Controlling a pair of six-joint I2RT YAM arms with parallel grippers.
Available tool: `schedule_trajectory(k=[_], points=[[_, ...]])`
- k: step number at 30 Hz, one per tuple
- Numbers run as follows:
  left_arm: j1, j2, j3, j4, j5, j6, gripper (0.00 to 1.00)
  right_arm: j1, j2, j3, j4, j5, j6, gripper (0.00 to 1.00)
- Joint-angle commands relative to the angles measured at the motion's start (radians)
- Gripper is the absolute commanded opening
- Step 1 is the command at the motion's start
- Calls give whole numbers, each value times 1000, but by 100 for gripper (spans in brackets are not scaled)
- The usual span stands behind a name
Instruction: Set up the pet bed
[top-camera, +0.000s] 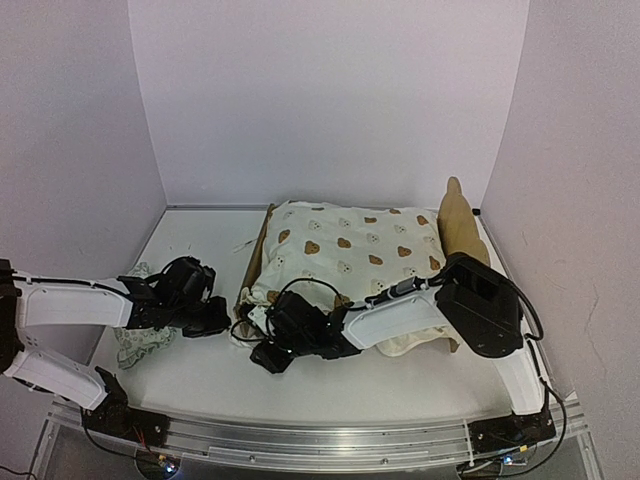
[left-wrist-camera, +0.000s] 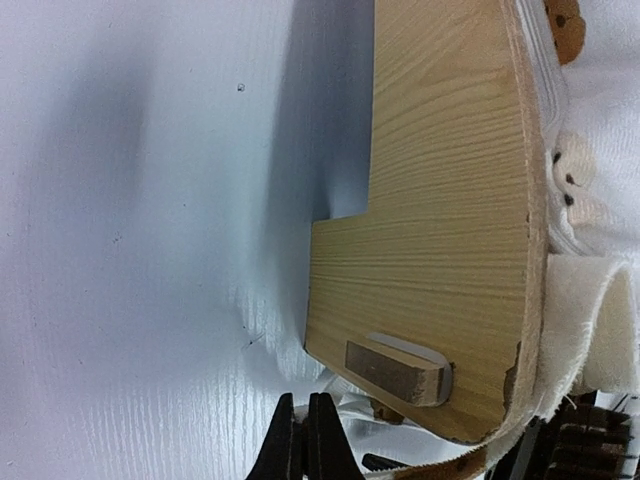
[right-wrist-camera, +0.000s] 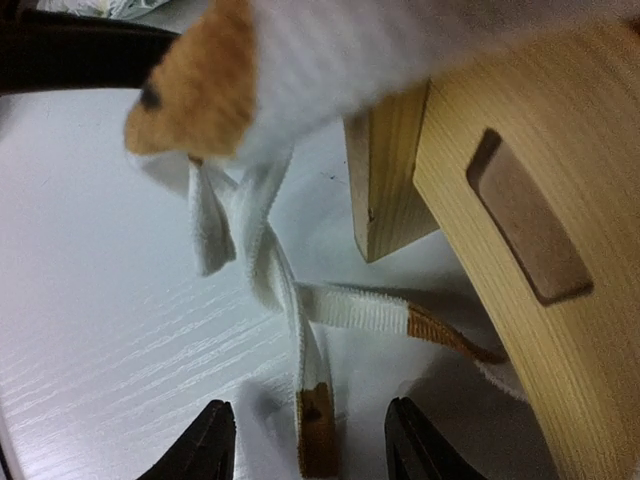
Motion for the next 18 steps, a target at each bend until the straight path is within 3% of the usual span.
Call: schedule_trajectory(k=[1, 11, 18], points=[[1, -35, 0, 17, -2, -7, 0, 28, 53, 40, -51, 82, -69, 46], [2, -45, 3, 12, 1, -4, 0, 69, 84, 19, -55, 255, -153, 4], [1, -62, 15, -15, -10, -2, 0, 80, 29, -33, -51, 365, -164, 0]])
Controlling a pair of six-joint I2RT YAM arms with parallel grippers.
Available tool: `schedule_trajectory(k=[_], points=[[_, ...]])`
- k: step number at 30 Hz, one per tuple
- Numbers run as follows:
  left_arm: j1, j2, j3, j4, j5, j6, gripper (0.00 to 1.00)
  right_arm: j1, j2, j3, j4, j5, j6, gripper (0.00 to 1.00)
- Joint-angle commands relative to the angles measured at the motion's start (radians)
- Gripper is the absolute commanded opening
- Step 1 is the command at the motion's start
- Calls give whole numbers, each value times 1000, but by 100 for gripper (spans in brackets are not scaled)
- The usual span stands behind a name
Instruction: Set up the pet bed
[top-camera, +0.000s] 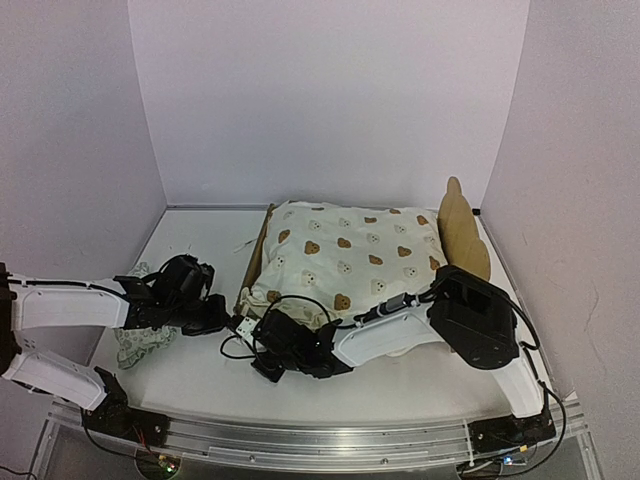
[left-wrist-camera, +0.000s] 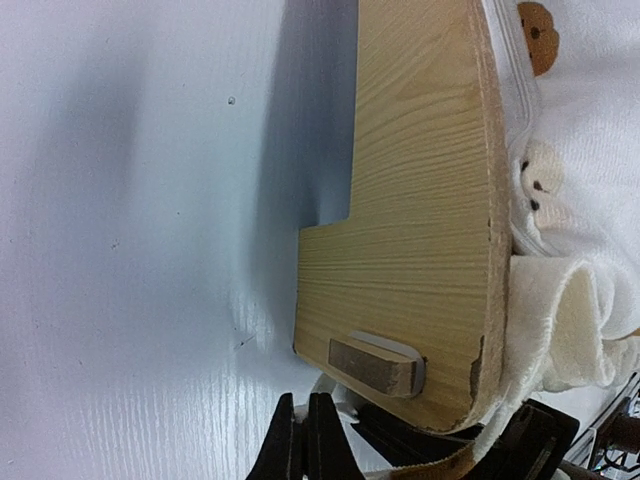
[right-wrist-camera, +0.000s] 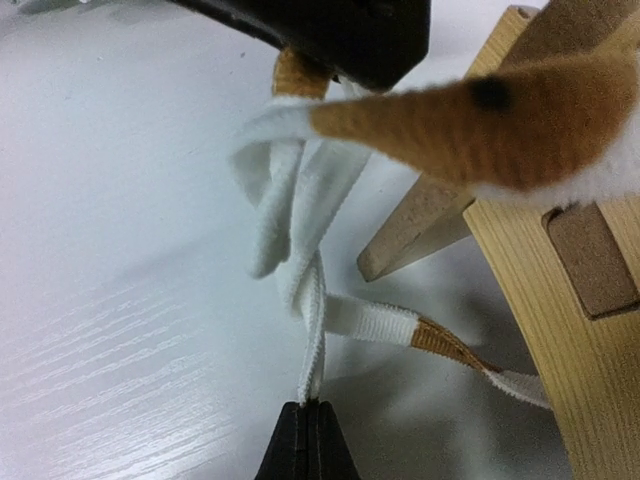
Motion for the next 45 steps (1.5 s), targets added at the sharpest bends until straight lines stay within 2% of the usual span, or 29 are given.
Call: schedule_trajectory(k=[1, 11, 21, 34, 45], points=[[1, -39, 18, -21, -15, -2, 0, 4, -24, -69, -68, 106, -24, 0], [1, -59, 56, -86, -71, 15, 0, 19, -228, -259, -65, 107, 17, 0], [3, -74, 215, -271, -247, 71, 0, 20, -363, -423, -66, 156, 92, 0], [25, -93, 410, -498, -454, 106, 0, 19, -377, -466, -66, 208, 137, 0], [76, -68, 363, -512, -467, 99, 0, 19, -398, -514, -89, 315, 191, 0]])
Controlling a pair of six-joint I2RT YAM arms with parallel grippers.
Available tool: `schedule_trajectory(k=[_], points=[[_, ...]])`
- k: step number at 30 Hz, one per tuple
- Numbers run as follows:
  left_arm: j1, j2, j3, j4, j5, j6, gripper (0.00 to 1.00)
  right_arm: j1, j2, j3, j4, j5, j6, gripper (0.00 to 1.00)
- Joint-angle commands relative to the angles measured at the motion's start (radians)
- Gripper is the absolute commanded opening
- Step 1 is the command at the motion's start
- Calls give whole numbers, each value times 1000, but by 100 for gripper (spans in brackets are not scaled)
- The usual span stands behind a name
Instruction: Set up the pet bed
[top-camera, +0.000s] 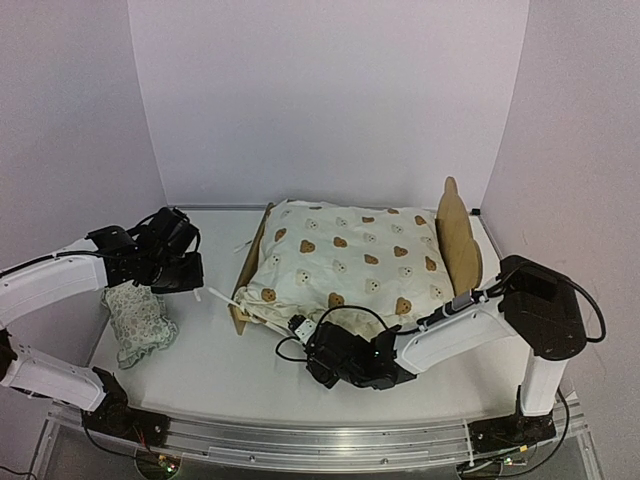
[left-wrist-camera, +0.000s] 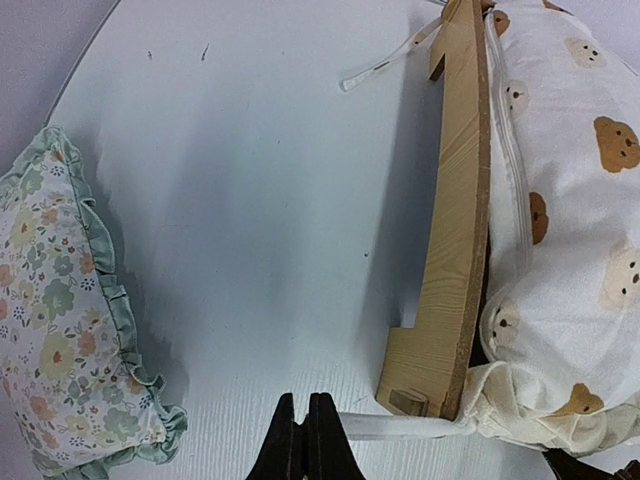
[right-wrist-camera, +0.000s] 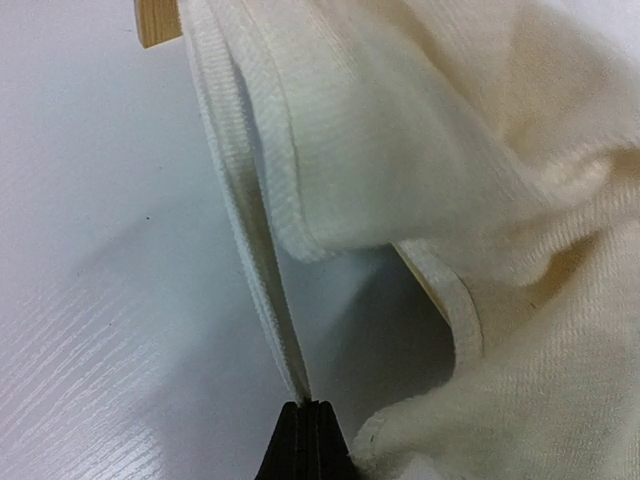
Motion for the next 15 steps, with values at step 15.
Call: schedule_trajectory(k=[15], points=[[32, -24, -6, -20, -80, 3, 0, 5, -131, -120, -88, -55, 92, 0]])
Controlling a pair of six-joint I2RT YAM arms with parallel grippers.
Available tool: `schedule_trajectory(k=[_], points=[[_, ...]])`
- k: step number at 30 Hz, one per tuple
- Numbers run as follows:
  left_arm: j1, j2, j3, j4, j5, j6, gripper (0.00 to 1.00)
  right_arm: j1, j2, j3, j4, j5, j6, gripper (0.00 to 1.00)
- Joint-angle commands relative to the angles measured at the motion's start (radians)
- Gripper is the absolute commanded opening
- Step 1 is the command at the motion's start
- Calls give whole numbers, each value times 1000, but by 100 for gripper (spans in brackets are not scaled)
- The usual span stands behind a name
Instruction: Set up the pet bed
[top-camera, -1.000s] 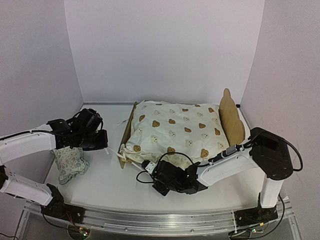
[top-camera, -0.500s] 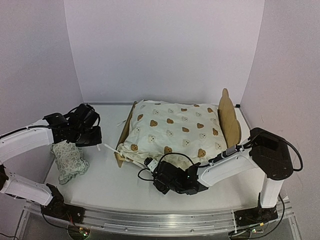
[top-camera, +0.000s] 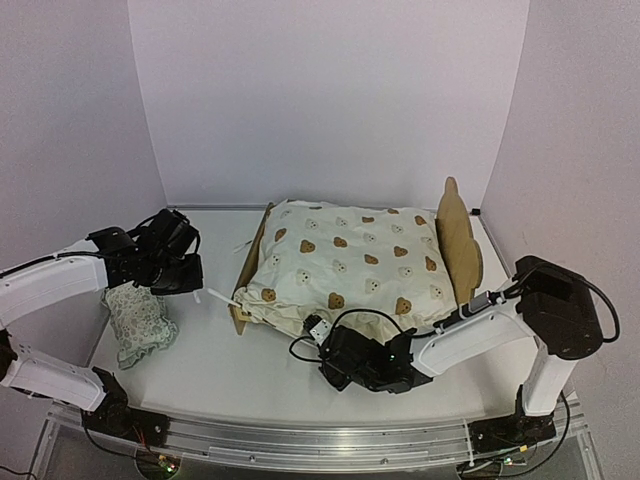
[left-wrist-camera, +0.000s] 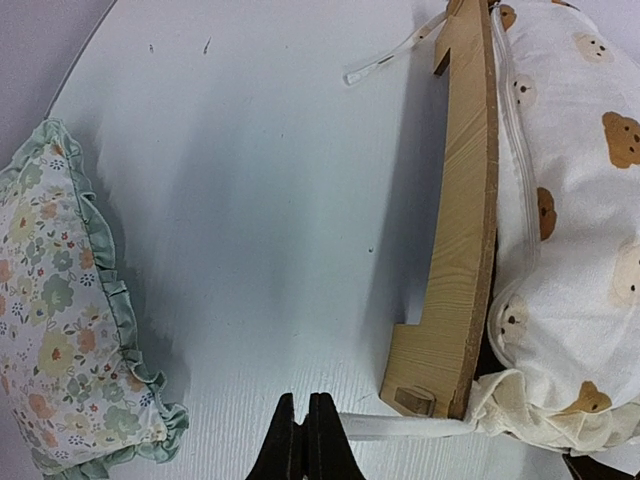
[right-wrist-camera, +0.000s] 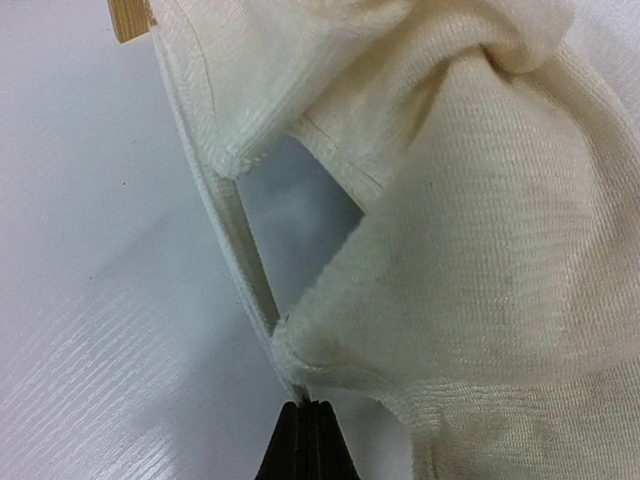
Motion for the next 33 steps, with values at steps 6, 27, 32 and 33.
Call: schedule_trajectory(k=[6, 27, 32, 33], points=[[27, -83, 11, 18, 4, 46, 20, 7, -154, 82, -301, -307, -32, 34], [18, 158, 117, 191, 285, 169, 60, -121, -633, 413, -988, 432, -28, 98], [12, 243, 155, 222, 309, 182, 59, -306, -681, 419, -1072, 413, 20, 98], [12, 259, 161, 227, 311, 184, 58, -347, -687, 419, -1088, 403, 33, 98]])
